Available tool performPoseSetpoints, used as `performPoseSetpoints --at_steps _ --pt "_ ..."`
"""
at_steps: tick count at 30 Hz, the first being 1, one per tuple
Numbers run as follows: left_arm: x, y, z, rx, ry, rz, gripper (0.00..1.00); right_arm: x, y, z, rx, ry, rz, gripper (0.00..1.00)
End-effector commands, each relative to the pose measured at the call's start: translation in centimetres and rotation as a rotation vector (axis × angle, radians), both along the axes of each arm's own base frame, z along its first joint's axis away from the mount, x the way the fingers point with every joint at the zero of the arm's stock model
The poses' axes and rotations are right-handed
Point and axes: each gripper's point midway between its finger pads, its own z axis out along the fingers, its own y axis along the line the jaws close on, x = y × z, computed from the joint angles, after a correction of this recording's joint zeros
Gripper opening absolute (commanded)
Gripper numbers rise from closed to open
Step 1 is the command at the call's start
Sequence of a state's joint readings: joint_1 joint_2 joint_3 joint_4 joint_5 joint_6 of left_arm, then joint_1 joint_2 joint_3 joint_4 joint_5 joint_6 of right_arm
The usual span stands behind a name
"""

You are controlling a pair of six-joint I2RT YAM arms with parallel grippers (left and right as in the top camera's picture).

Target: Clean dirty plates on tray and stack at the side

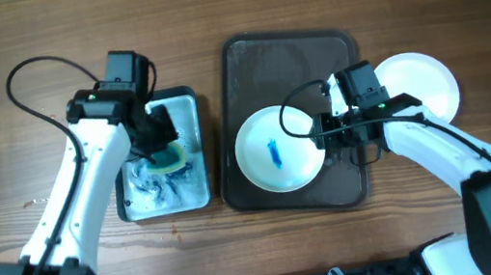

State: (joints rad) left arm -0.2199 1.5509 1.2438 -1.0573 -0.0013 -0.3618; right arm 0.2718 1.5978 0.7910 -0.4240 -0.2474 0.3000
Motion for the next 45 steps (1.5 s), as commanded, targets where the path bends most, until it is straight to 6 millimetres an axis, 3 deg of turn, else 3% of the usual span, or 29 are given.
performPoseSetpoints --at_steps 1,3,4,7,14,22,24,28,32,36,38,41,45 --pt "0.4 -4.4 2.7 -0.132 -0.088 -0.115 0.04 -0.7 0.1 -2.2 -0.006 0.065 0.015 0.29" --pt "0.6 -6.1 2.8 -0.165 -0.102 -0.146 0.04 -1.0 0.0 -3.2 -0.016 0.093 0.015 0.07" --pt "0.6 -6.9 2.7 -0.178 -0.103 -0.153 0.04 -1.0 -0.1 -3.4 -0.021 0.098 0.013 0.05" --pt "0.8 -9.2 2.0 -0.209 -0.101 -0.170 0.04 -1.0 -0.2 -3.4 -0.027 0.099 0.007 0.04" --pt "0.9 -16.7 -2.5 -0.281 -0.059 -0.273 0.04 -1.2 -0.7 -3.6 -0.047 0.114 -0.026 0.04" --pt "-0.3 -21.0 -10.7 -0.271 0.078 -0.251 0.04 -1.6 -0.8 -3.7 -0.052 0.130 -0.026 0.04" --pt "-0.9 -22.6 -11.5 -0.345 0.116 -0.280 0.04 -1.6 -0.8 -3.7 -0.052 0.131 -0.026 0.04" --pt "-2.0 -25.8 -11.1 -0.487 0.146 -0.348 0.04 -1.6 -0.8 -3.7 -0.052 0.130 -0.026 0.04" --pt "-2.9 -27.2 -10.8 -0.504 0.140 -0.397 0.04 -1.6 -0.8 -3.7 -0.052 0.131 -0.026 0.04" --pt "-4.1 -27.4 -11.1 -0.480 0.162 -0.416 0.04 -1.6 -0.8 -3.7 -0.053 0.134 -0.026 0.04" --pt "-4.2 -26.2 -11.8 -0.412 0.173 -0.393 0.04 -1.7 -0.9 -3.7 -0.055 0.138 -0.026 0.05" --pt "-3.8 -22.2 -13.3 -0.217 0.174 -0.328 0.04 -1.8 -0.9 -3.7 -0.055 0.141 -0.026 0.04" --pt "-2.7 -14.7 -14.1 0.131 0.149 -0.243 0.04 -1.8 -0.9 -3.8 -0.055 0.142 -0.026 0.04"
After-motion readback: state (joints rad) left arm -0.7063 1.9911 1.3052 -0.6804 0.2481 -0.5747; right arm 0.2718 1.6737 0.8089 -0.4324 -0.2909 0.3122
